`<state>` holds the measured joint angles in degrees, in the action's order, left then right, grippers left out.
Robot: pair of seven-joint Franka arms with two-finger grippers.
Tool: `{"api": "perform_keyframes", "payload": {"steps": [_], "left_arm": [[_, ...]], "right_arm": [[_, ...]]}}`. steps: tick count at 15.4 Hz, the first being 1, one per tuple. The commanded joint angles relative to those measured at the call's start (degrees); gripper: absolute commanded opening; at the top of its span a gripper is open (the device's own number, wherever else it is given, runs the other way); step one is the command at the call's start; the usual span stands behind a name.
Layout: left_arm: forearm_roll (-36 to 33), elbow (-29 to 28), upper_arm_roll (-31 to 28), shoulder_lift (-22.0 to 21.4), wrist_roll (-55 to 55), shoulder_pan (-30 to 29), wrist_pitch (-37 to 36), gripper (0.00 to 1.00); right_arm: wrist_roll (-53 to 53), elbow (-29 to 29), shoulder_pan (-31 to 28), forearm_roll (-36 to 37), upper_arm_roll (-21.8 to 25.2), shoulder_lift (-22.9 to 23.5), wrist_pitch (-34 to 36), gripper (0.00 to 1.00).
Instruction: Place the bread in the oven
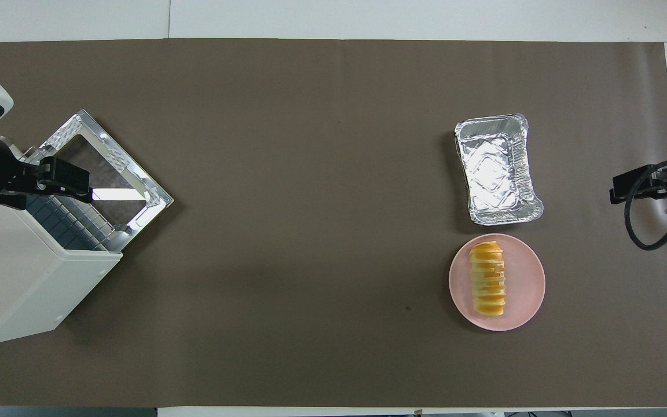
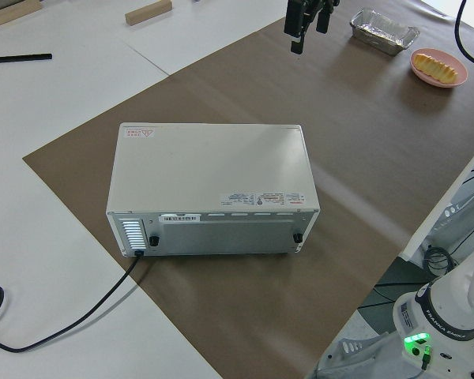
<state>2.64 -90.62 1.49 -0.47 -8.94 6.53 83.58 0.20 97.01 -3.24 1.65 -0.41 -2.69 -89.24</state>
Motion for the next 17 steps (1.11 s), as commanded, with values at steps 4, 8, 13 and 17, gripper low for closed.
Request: {"api": "perform_keyframes", "payload": {"steps": [4, 8, 13, 17], "left_arm": [[0.3, -0.5, 0.3, -0.8, 0.4, -0.5, -0.2, 1.00], [0.3, -0.5, 0.3, -0.8, 0.5, -0.5, -0.2, 1.00], [0.2, -0.5, 0.3, -0.8, 0.4, -0.5, -0.2, 1.00], [0.2, -0.5, 0.3, -0.8, 0.4, -0.5, -0.2, 1.00]], "right_arm": [[0.9, 1.1, -0.7, 0.8, -0.5, -0.7, -0.1, 1.00], [0.0, 5.6, 0.3, 0.6, -0.8, -2.7, -2.8, 1.00], [-4.6, 17.8, 3.9, -0.2, -1.4, -4.6, -12.2, 1.00], [-8.0, 27.1, 7.5, -1.1, -1.4, -4.5, -20.2, 1.00]]}}
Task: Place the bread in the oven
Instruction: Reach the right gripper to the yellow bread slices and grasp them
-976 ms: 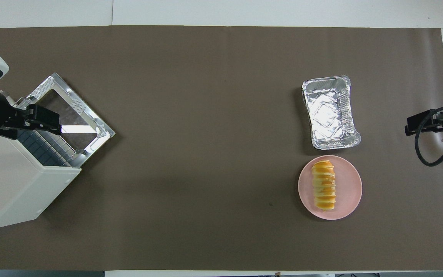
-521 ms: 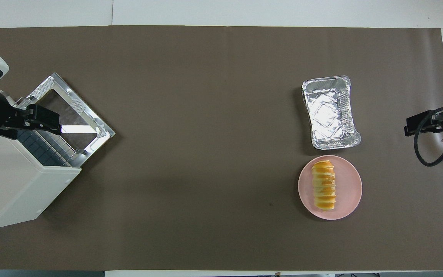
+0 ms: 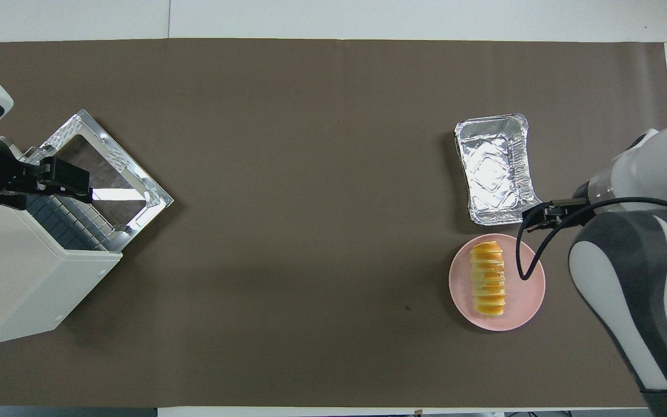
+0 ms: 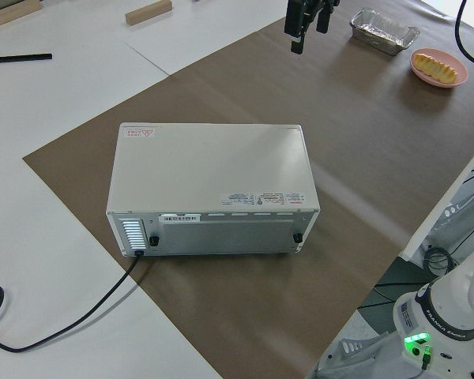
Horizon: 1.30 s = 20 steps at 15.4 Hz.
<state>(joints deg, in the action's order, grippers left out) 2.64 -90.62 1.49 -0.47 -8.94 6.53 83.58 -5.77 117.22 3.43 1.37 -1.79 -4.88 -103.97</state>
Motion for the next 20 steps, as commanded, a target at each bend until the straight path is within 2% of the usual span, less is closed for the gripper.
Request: {"api": "perform_keyframes", "payload": {"steps": [1, 7, 11, 15, 17, 18, 20], "left_arm": [[0.2, -0.5, 0.2, -0.8, 0.5, -0.5, -0.2, 1.00], [0.2, -0.5, 0.3, -0.8, 0.5, -0.5, -0.2, 1.00], [0.2, -0.5, 0.3, -0.8, 0.5, -0.5, -0.2, 1.00], [0.2, -0.5, 0.3, -0.8, 0.5, -0.5, -0.2, 1.00], [0.3, -0.5, 0.3, -0.8, 0.4, -0.5, -0.2, 1.00], [0.3, -0.5, 0.3, -0.8, 0.5, -0.5, -0.2, 1.00], [0.3, -0.5, 0.3, -0.8, 0.4, -0.5, -0.2, 1.00]], "right_arm": [[-4.2, 9.0, 2.2, -1.2, -0.1, -2.6, -7.1, 1.00], [-10.9, 19.8, 4.4, -1.5, -0.1, -5.1, -14.8, 1.00], [-12.3, 25.3, 4.4, -5.0, -0.1, -5.3, -22.2, 1.00], [-12.8, 28.3, 4.5, -5.1, -0.1, -4.8, -26.8, 1.00], [-12.8, 30.4, 4.5, -5.1, -0.1, -4.6, -30.1, 0.96], [-12.9, 31.0, 4.5, -5.1, -0.1, -4.5, -31.4, 0.84], [-12.8, 31.1, 4.5, -5.1, -0.2, -4.2, -31.7, 0.29]]}}
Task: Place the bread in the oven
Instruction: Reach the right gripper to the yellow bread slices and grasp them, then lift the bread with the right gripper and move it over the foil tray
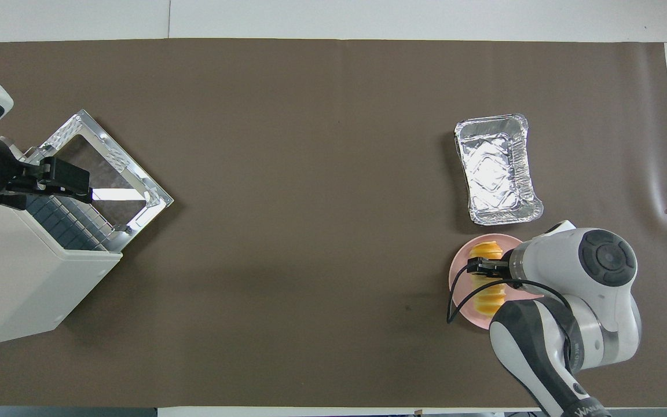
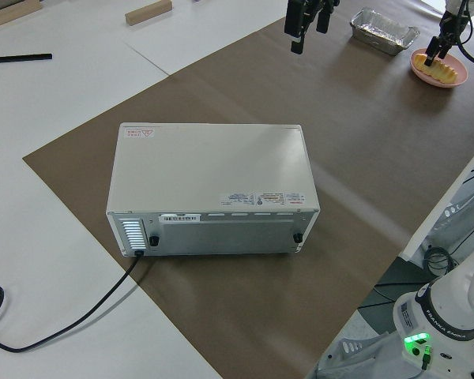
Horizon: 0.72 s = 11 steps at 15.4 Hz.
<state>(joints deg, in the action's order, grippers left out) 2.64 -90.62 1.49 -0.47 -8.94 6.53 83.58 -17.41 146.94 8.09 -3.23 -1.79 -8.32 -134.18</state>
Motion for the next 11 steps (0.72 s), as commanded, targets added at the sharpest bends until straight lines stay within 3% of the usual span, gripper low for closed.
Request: {"api": "perform_keyframes", "payload": {"steps": [1, 6, 11], "left_arm": [[0.3, -0.5, 0.2, -0.8, 0.5, -0.5, -0.2, 1.00], [0.3, -0.5, 0.3, -0.8, 0.4, -0.5, -0.2, 1.00], [0.2, -0.5, 0.3, -0.8, 0.5, -0.5, -0.2, 1.00]], "right_arm": [[-1.1, 1.4, 0.7, -0.5, -0.1, -0.7, -1.6, 0.00], [-1.1, -1.2, 2.0, -0.7, -0.1, -1.2, 0.7, 0.00], [-0.9, -14.7, 1.2, -0.8, 0.2, -1.4, 16.9, 0.00]]}}
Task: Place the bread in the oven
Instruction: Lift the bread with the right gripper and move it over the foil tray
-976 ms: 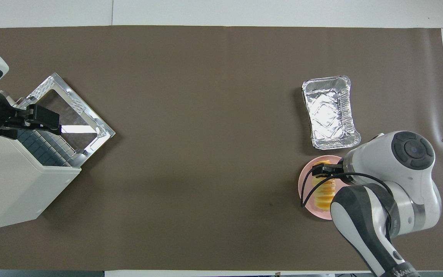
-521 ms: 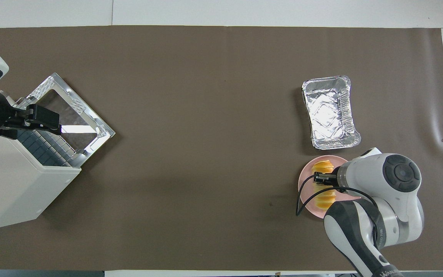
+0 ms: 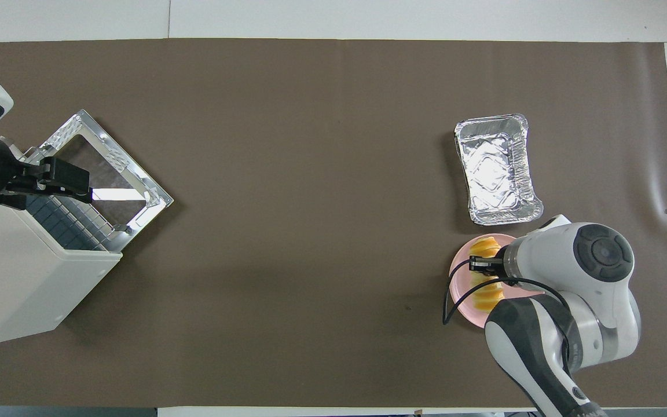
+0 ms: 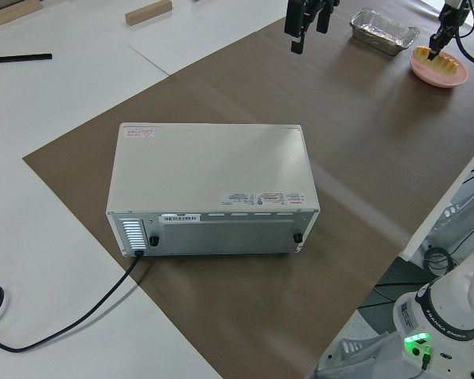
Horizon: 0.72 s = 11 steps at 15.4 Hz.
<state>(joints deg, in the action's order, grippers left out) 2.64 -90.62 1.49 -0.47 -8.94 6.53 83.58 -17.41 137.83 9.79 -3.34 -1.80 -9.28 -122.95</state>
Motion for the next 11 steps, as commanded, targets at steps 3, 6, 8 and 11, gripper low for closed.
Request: {"api": "perform_keyframes", "payload": {"steps": [3, 6, 8, 11], "left_arm": [[0.2, -0.5, 0.3, -0.8, 0.4, -0.5, -0.2, 1.00], [0.2, -0.5, 0.3, -0.8, 0.4, -0.5, -0.2, 1.00], [0.2, -0.5, 0.3, -0.8, 0.4, -0.5, -0.2, 1.00], [0.3, -0.5, 0.3, -0.8, 0.5, -0.5, -0.2, 1.00]], "right_arm": [[3.8, -15.7, -4.7, -0.7, 0.7, 2.8, 11.2, 0.00], [6.8, -22.2, -7.0, -0.6, 0.7, 8.4, 8.7, 0.00], [8.3, -25.1, -8.0, -0.4, 0.7, 13.6, 4.3, 0.00], [9.3, -27.7, -7.4, 0.1, 0.7, 19.4, -1.0, 0.00]]}}
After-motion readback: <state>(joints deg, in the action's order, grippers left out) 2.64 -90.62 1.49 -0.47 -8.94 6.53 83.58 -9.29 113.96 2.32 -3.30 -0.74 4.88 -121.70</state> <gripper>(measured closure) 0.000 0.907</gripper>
